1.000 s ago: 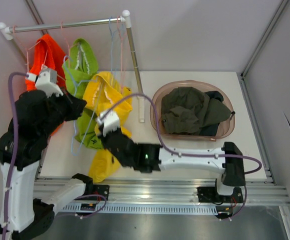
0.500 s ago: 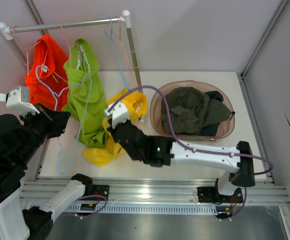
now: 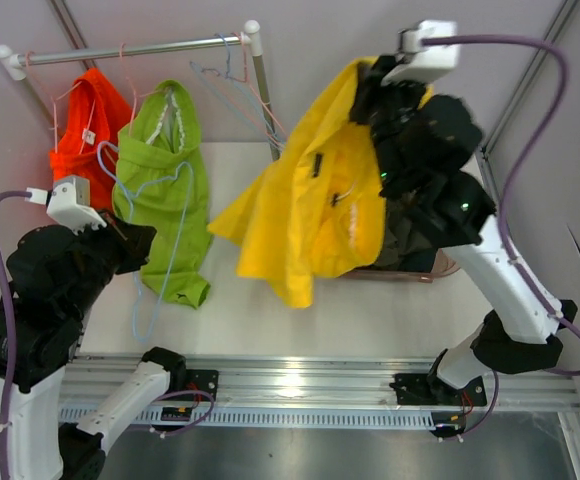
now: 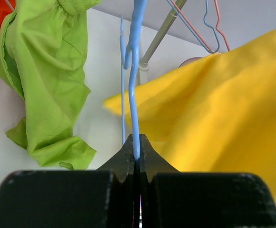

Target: Remove the shorts from the hanger

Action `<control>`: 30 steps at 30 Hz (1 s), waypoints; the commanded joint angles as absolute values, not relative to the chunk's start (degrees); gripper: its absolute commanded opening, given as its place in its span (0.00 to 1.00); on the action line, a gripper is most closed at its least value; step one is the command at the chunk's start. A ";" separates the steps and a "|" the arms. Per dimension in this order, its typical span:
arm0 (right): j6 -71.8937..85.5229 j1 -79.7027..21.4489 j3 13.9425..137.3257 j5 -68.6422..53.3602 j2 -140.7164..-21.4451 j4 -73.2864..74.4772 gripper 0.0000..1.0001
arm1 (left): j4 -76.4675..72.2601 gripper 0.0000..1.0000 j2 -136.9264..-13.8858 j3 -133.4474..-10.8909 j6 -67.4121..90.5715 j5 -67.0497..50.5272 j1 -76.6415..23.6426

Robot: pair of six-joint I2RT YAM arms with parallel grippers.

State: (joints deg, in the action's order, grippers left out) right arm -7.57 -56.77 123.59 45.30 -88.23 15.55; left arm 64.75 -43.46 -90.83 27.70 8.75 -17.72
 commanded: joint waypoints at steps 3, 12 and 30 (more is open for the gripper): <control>-13.80 -49.32 133.86 40.61 -91.32 15.12 0.00 | 60.47 0.00 -41.84 -88.95 25.14 9.58 -17.49; -6.26 -40.17 107.35 38.06 -81.05 9.06 0.00 | 57.31 0.00 -43.85 -86.49 24.35 10.72 -17.49; 33.74 -42.35 37.37 24.34 -66.19 3.69 0.99 | 49.40 0.00 -72.40 -110.38 13.28 16.96 -17.40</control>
